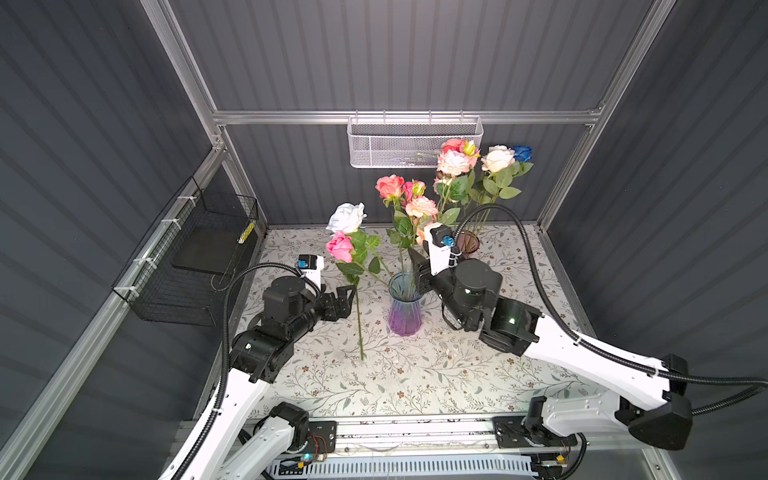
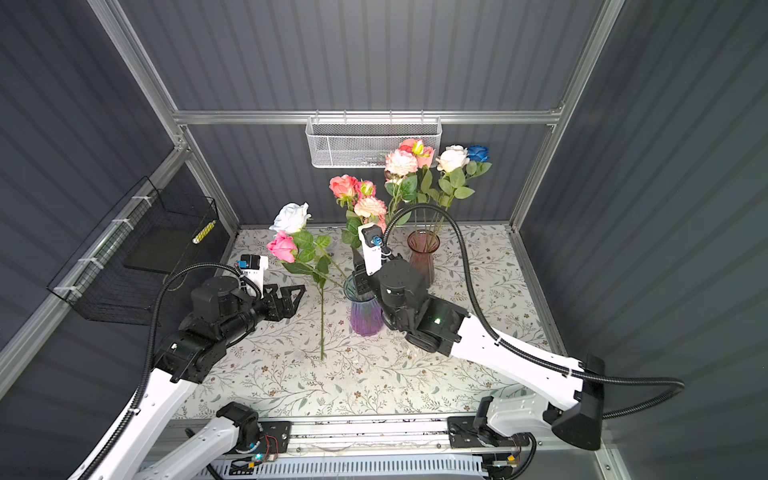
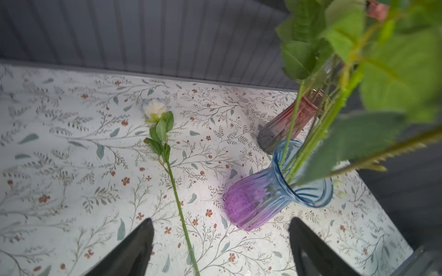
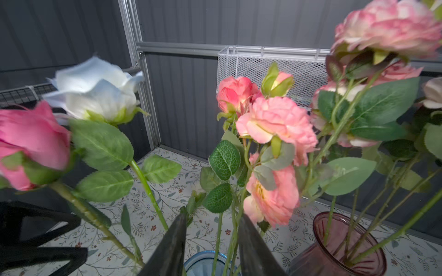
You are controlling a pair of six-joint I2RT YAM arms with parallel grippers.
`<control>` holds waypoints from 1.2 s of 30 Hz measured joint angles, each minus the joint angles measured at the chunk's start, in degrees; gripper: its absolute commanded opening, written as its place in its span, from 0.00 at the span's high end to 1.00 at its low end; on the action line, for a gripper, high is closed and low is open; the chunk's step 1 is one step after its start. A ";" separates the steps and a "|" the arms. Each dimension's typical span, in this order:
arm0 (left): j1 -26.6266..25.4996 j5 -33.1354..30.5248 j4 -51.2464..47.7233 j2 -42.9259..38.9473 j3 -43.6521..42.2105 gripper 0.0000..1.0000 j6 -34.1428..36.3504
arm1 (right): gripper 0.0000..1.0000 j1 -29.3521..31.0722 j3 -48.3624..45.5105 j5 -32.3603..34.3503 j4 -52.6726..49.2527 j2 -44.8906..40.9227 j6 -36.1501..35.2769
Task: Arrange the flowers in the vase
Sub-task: 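Open and withdraw the right gripper while the left gripper moves toward the lying white rose, then grasp the stem of the white rose on the table with the left gripper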
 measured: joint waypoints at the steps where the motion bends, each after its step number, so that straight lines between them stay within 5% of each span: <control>1: 0.00 -2.03 -0.07 -0.11 -0.96 0.22 -1.46 | 0.61 0.26 0.00 -0.04 -0.37 -1.16 0.44; 8: 0.00 -14.19 -2.45 4.46 -7.19 0.17 -11.50 | 0.59 0.55 -5.31 1.60 -5.29 -14.95 5.64; 18: 0.00 -13.27 -3.06 41.57 2.32 0.24 -12.04 | 0.59 0.50 -24.65 8.44 -21.05 -33.86 21.75; 28: 0.00 -11.98 -3.04 56.65 16.74 0.29 -8.72 | 0.56 -0.13 -32.04 10.62 -28.89 -40.22 29.88; 36: 0.17 -11.06 -4.42 69.42 27.21 0.66 -6.08 | 0.57 -2.67 -33.03 9.66 -29.51 -41.05 30.08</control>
